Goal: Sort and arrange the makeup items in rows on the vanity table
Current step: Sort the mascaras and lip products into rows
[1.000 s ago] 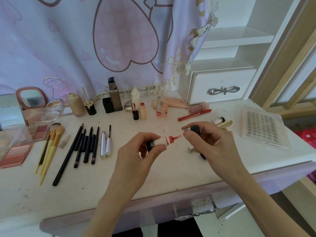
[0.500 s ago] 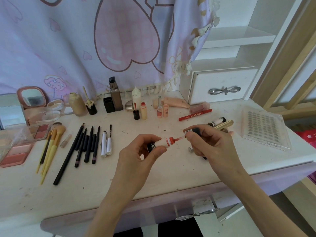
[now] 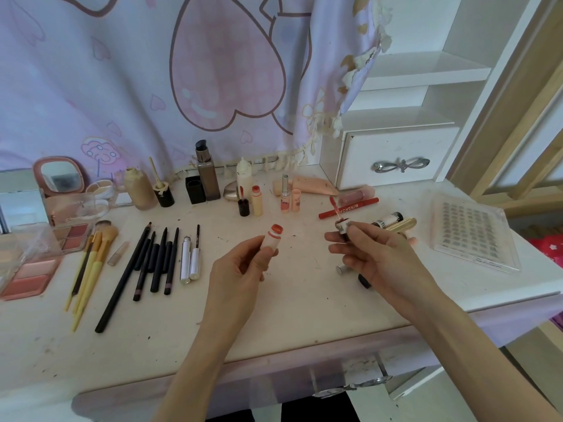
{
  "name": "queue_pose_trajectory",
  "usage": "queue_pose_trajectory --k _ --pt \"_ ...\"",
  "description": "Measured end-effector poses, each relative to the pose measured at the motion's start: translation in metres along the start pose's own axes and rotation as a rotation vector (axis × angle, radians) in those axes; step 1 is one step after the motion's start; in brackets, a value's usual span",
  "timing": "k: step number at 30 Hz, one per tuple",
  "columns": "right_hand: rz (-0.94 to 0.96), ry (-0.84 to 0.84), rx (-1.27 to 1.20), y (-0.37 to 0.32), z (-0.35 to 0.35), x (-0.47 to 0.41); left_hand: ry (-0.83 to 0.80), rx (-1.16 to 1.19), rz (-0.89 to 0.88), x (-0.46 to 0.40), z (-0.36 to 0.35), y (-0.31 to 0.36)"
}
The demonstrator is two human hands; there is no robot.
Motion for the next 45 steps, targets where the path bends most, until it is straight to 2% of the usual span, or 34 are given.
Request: queue_pose_trajectory --k 6,12,16,22,28,37,45 --pt "-0.001 -0.002 0.085 0.000 0.001 -0.020 -0.038 -0.084 0.026 -0.021 -0.016 -0.012" --pt "0.200 0.138 0.600 -0.028 0.009 -0.079 0.008 -0.339 -0.067 -0.057 -0.044 -0.008" --pt "0.207 0.119 0.720 -0.023 0.005 -0.115 0.003 -0.362 -0.057 -0.070 -0.067 -0.007" --pt "0.205 0.084 0.700 -0.006 0.012 -0.132 0.012 -0.438 -0.100 -0.082 -0.089 -0.004" --pt "0.223 0.090 0.743 -0.007 0.027 -0.132 -0.025 -0.518 -0.046 -0.095 -0.105 -0.013" --pt "0.206 0.160 0.602 -0.009 0.043 -0.131 -0.058 -0.451 -0.038 -0.108 -0.126 -0.014" --pt "0.221 0.208 0.698 -0.012 0.050 -0.126 0.009 -0.479 -0.110 -0.113 -0.133 -0.011"
Point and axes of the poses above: each hand's wrist, its own x-axis away from the middle knuckle, its own z-axis out of the back of the hand, y = z × x, the point moved 7 cm from there along -x, towards the middle knuckle, and after that the axes turned 5 degrees about x, right-handed, at the moved point
